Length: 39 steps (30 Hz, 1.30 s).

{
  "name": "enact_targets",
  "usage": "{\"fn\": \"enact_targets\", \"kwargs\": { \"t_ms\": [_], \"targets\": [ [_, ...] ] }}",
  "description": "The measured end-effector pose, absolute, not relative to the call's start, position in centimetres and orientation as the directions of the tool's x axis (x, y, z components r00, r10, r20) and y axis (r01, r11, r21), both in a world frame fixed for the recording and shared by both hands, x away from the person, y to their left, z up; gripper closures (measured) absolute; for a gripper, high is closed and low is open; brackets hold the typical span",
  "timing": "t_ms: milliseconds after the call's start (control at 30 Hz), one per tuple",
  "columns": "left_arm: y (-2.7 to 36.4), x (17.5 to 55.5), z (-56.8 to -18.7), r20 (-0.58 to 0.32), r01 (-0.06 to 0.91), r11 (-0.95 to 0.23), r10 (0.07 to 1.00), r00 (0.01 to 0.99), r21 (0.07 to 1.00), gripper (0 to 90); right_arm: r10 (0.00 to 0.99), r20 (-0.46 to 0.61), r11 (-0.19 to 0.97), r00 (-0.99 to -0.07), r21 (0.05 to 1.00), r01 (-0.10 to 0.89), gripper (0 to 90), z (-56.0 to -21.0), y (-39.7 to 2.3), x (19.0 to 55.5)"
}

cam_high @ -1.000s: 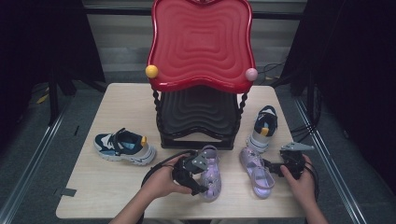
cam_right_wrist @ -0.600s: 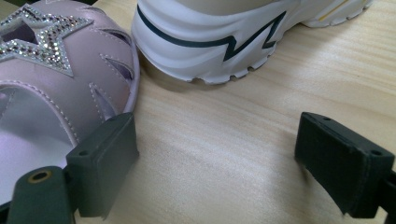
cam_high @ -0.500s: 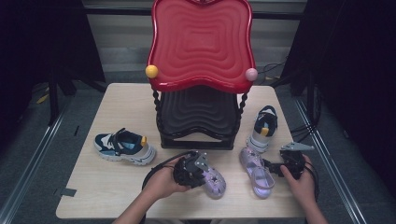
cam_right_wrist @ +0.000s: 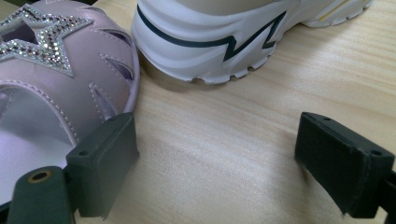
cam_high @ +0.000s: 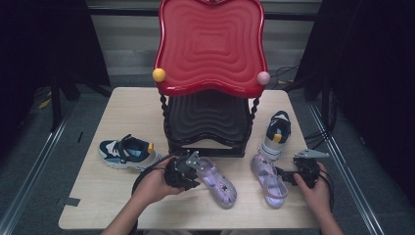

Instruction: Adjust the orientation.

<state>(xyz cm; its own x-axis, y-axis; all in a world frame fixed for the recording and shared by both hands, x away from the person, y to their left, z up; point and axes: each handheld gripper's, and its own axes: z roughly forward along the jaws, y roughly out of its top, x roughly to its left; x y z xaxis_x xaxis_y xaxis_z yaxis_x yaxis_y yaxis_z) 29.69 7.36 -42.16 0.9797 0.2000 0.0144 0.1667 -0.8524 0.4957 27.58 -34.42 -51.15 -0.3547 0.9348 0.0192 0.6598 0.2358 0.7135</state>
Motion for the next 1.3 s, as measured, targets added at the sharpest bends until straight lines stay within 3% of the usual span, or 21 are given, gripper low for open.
{"fn": "enact_targets", "kwargs": {
  "t_ms": [133,333,533,933,1300],
  "targets": [
    [6.6,31.1,-40.7,0.067,0.135,-0.853,0.195,0.979,0.505,77.1,0.935,0.019,0.236,-0.355,0.713,0.66,12.3,-51.2,-34.4,27.6],
    [4.9,32.3,-41.5,0.099,0.111,-0.861,0.184,0.978,0.496,77.1,0.935,0.019,0.236,-0.355,0.714,0.659,12.3,-51.2,-34.4,27.6],
    [4.3,31.9,-42.9,0.038,0.155,-0.876,0.193,0.981,0.457,85.0,0.935,0.019,0.236,-0.355,0.714,0.659,12.3,-51.2,-34.4,27.6],
    [6.1,29.7,-42.0,-0.055,0.196,-0.878,0.191,0.98,0.436,86.7,0.935,0.019,0.236,-0.355,0.714,0.659,12.3,-51.2,-34.4,27.6],
    [6.9,31.1,-41.9,0.038,0.135,-0.873,0.173,0.984,0.468,70.3,0.935,0.019,0.236,-0.355,0.713,0.66,12.3,-51.2,-34.4,27.6]
  ]
}}
